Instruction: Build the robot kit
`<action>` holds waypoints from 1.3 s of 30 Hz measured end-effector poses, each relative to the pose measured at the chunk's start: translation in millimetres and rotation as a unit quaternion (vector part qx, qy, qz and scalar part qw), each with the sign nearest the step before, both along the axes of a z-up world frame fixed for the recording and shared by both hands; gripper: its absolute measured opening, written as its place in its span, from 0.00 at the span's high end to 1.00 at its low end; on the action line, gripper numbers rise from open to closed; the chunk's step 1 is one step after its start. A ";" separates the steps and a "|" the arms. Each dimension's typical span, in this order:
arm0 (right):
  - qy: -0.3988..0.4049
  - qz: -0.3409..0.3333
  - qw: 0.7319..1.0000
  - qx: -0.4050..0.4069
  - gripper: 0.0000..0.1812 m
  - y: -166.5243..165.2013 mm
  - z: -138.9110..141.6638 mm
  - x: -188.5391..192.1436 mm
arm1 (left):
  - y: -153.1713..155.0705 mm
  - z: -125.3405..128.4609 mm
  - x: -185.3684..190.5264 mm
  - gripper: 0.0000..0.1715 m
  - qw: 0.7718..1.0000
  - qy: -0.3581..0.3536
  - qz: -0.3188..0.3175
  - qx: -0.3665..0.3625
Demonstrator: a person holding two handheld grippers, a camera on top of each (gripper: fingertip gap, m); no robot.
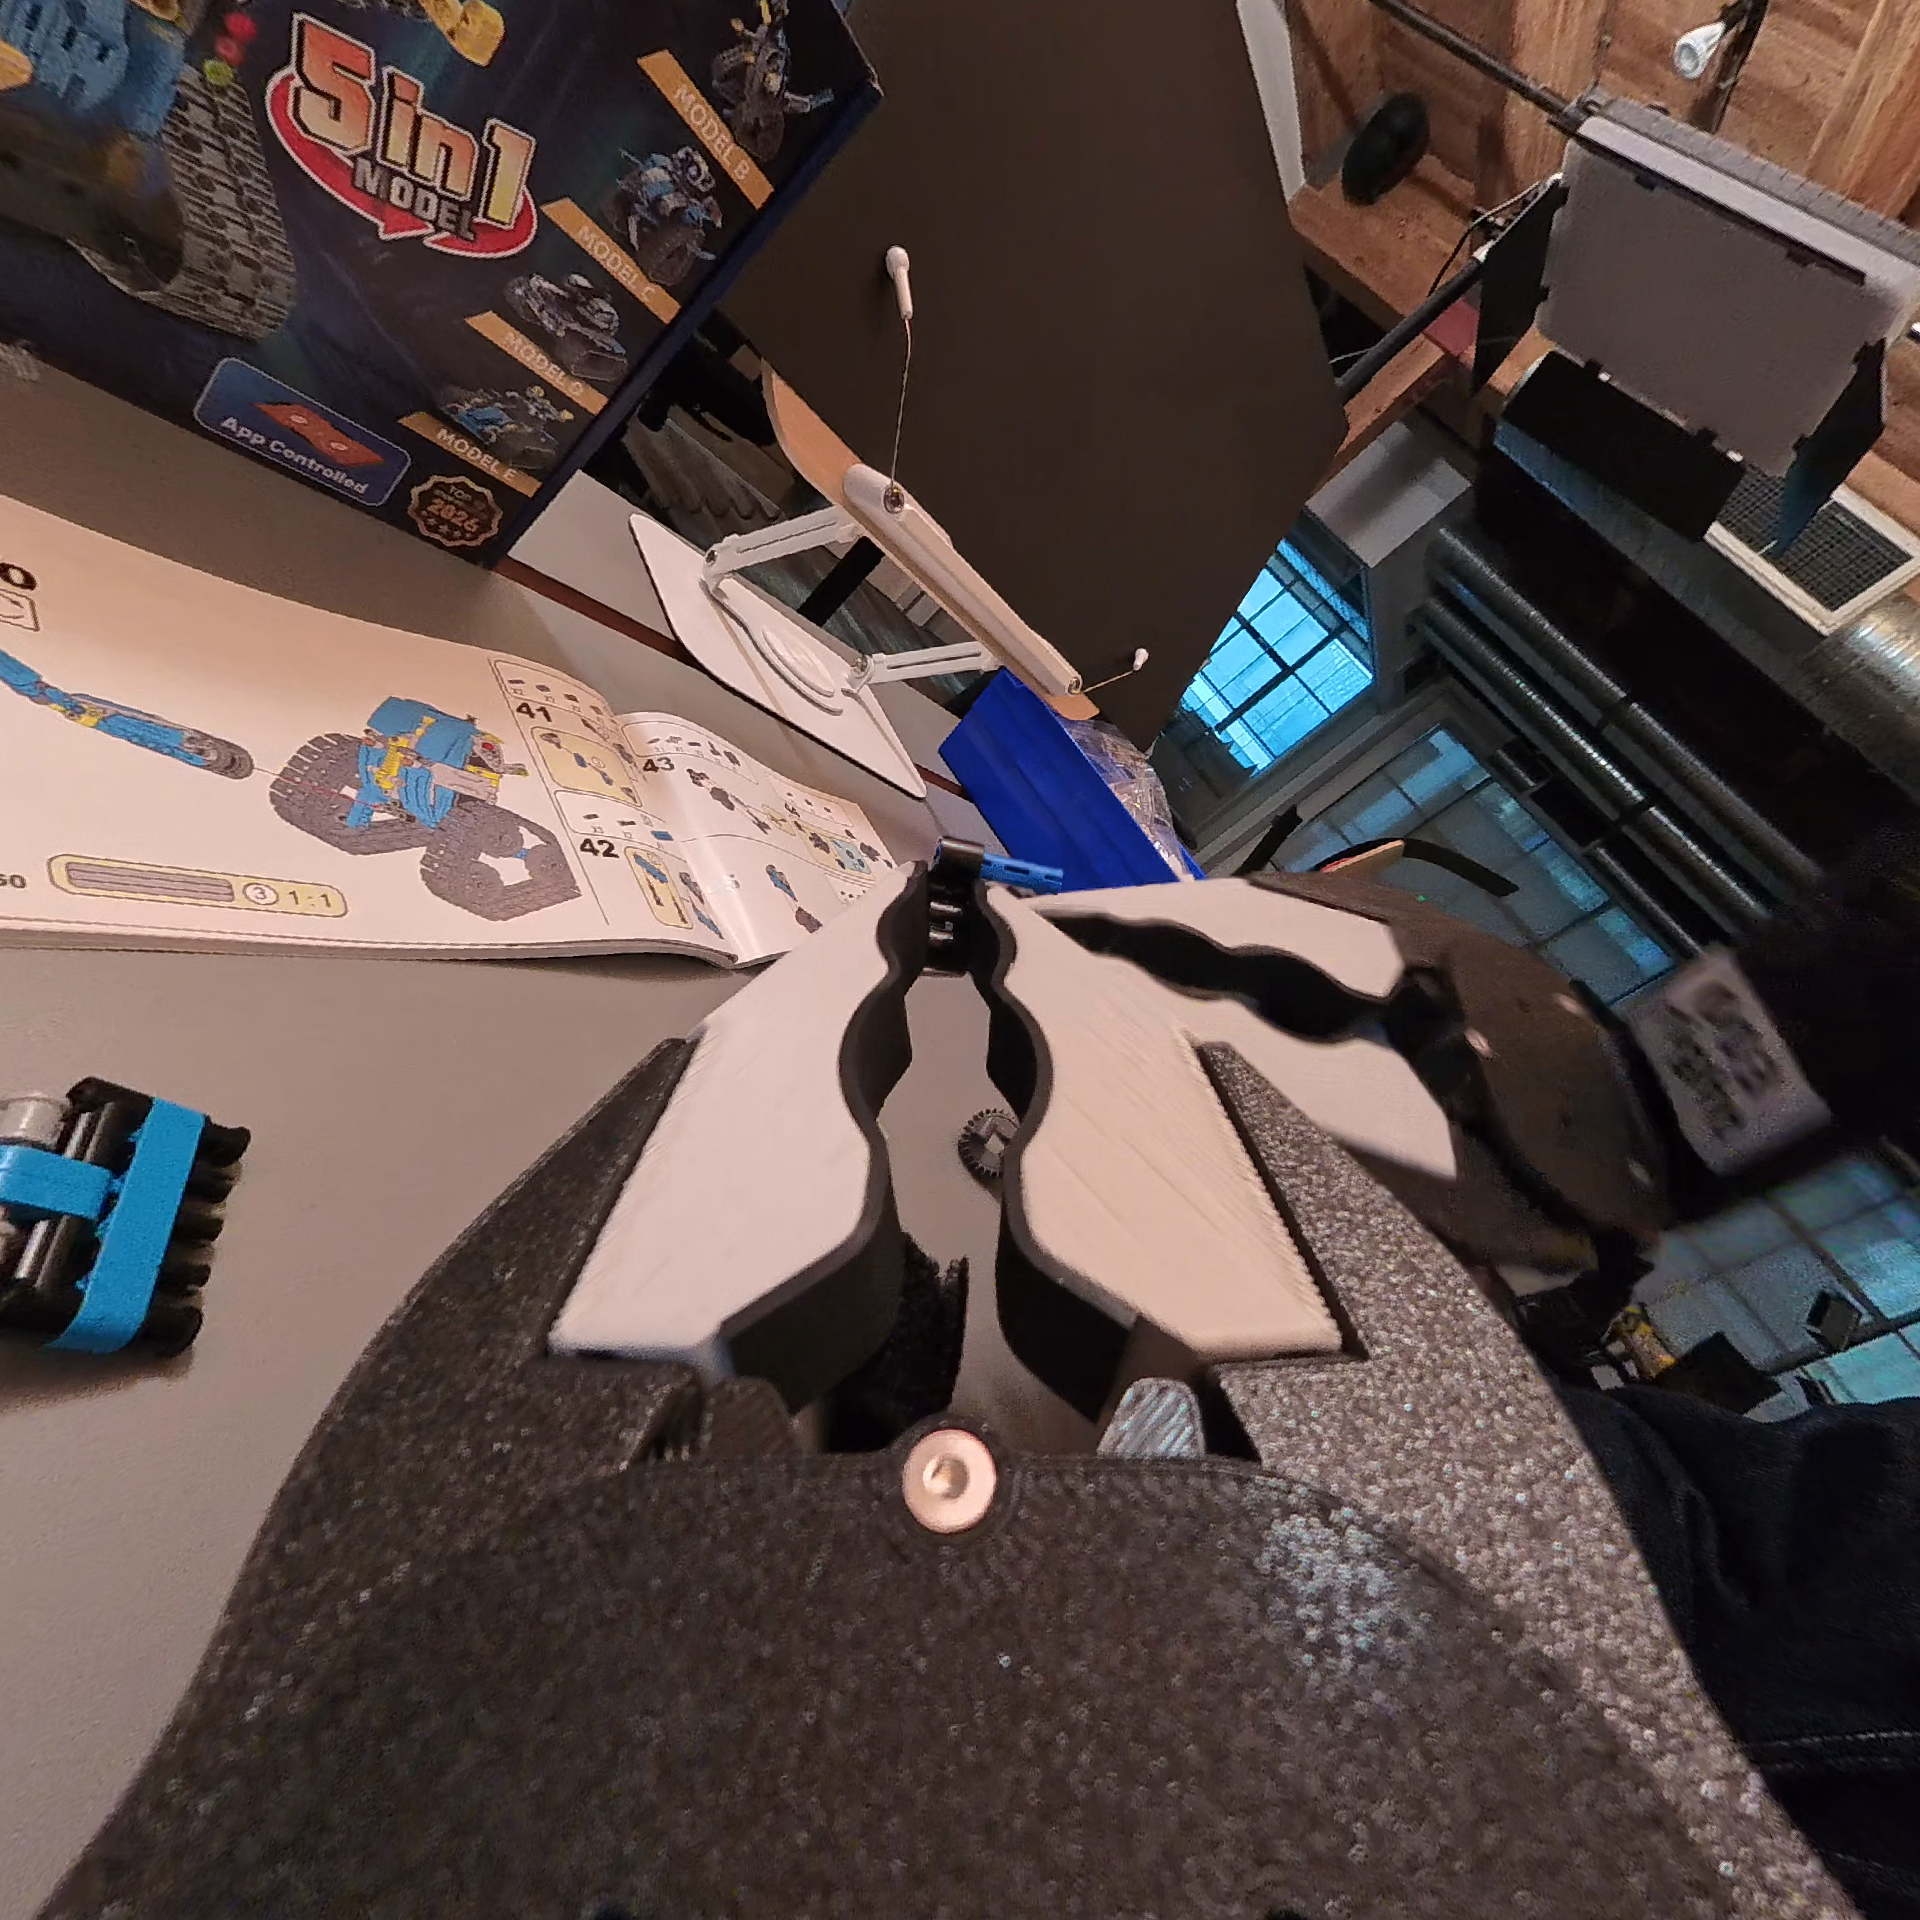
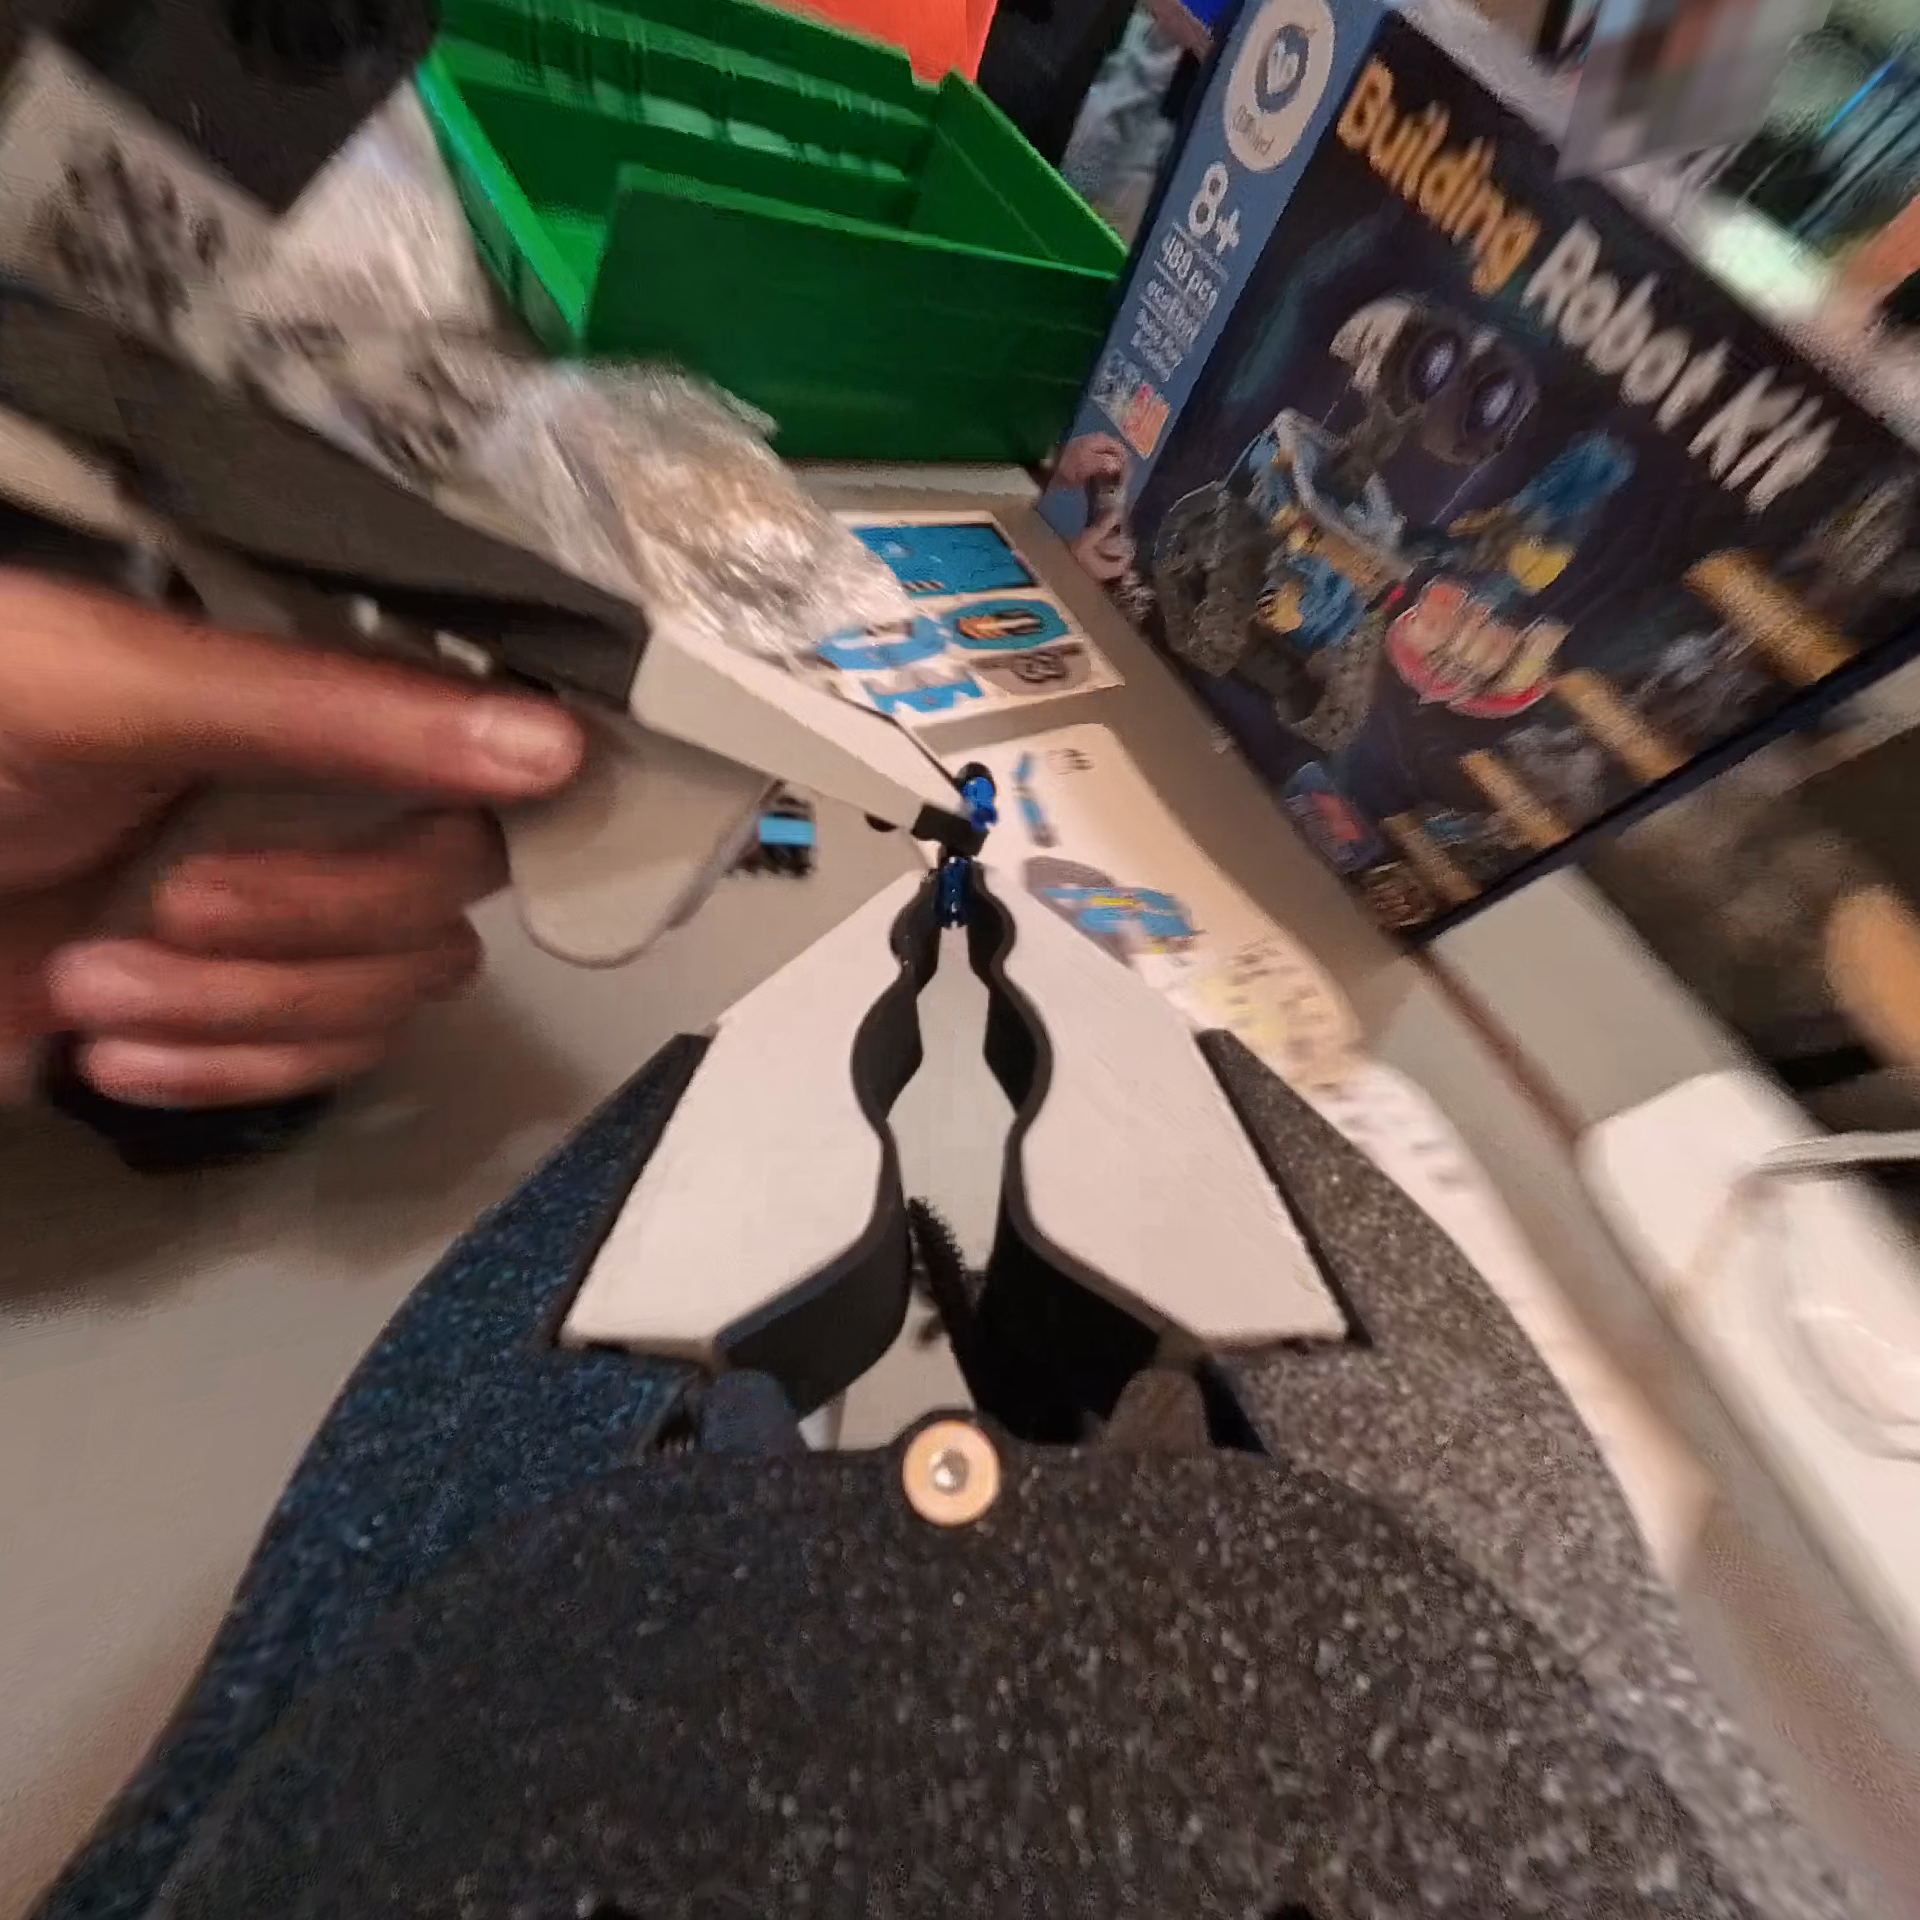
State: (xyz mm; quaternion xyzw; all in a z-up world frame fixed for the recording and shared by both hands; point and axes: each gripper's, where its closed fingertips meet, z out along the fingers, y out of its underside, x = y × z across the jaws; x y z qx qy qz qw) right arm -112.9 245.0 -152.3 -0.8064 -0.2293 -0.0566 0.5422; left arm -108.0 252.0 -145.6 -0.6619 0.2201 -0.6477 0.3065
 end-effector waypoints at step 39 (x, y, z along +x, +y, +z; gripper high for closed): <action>0.043 0.075 0.993 0.086 0.98 -10.6 27.5 -6.7 | -5.3 16.3 -4.5 0.96 0.991 -0.091 -0.059 -0.075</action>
